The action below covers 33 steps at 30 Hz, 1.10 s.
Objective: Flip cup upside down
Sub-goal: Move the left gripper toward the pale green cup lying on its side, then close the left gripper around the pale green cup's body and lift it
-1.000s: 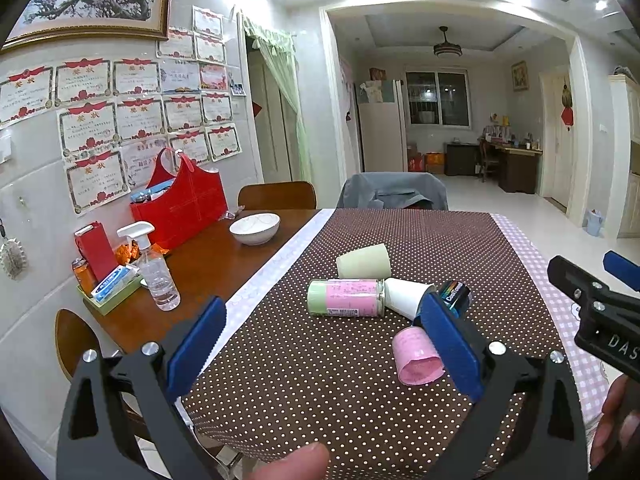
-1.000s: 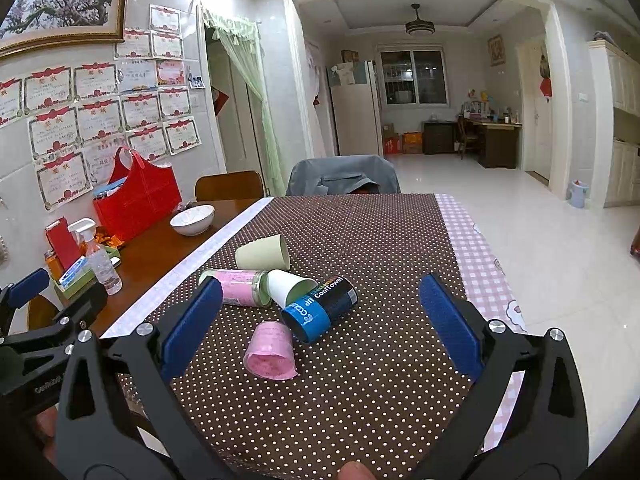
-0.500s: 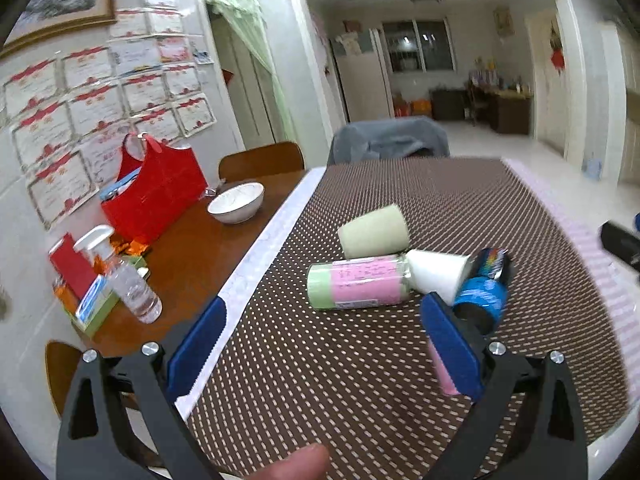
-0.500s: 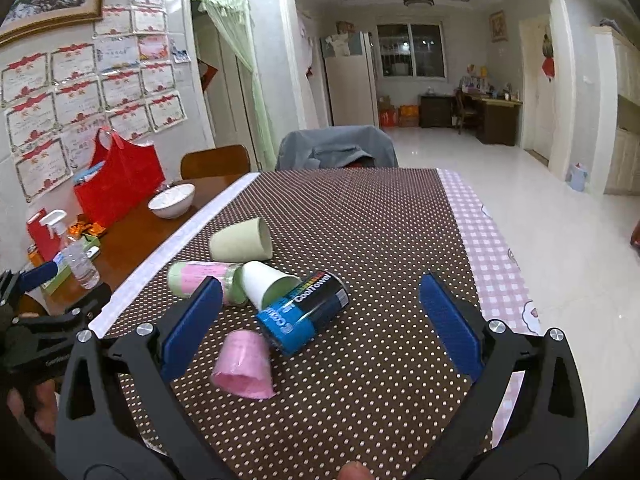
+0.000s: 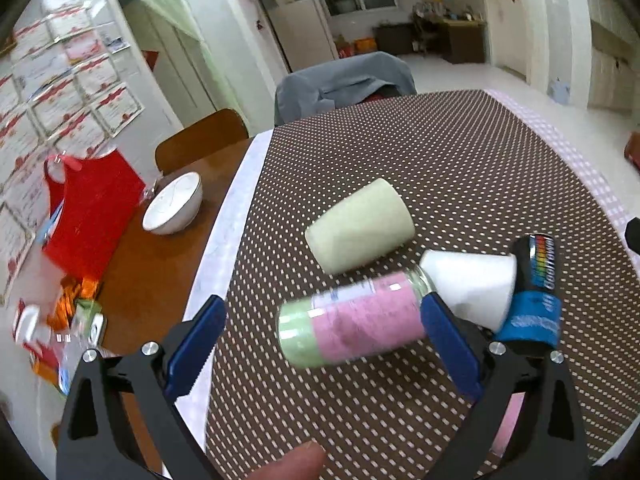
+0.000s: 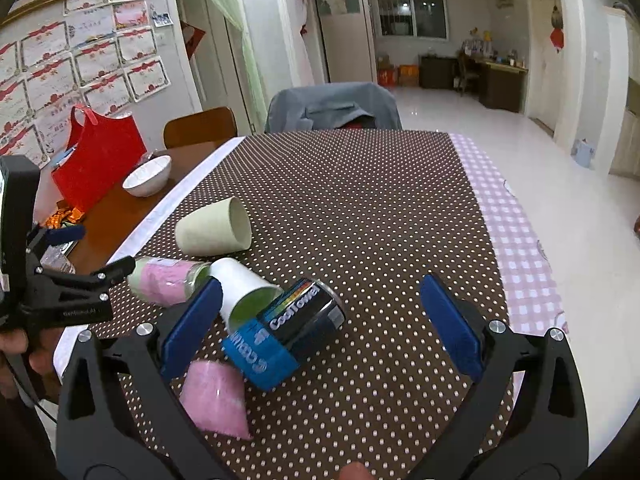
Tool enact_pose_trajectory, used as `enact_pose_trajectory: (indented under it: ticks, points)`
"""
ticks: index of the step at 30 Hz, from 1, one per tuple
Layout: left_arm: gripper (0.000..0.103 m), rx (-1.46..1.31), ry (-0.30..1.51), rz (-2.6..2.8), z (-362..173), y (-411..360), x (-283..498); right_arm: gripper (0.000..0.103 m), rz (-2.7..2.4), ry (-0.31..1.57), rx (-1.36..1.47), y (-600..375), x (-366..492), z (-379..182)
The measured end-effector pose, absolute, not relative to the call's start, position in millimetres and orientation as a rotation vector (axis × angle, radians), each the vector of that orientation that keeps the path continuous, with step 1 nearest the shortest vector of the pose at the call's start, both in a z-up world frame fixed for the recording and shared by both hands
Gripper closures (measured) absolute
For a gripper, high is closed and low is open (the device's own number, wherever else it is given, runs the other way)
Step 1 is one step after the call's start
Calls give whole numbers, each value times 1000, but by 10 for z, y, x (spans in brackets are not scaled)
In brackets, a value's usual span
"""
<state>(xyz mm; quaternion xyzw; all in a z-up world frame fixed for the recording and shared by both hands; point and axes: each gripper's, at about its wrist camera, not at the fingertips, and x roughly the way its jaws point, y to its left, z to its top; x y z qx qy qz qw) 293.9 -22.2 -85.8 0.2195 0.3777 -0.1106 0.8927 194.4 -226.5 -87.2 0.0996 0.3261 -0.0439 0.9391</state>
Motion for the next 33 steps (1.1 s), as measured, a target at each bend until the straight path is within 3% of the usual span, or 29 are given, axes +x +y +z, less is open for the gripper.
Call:
enact_pose_trajectory:
  ticks: [33]
  points:
    - [7,861,1100,-602,-1719,-948,4639,6,-100,796,303,-2502,2858,-1276]
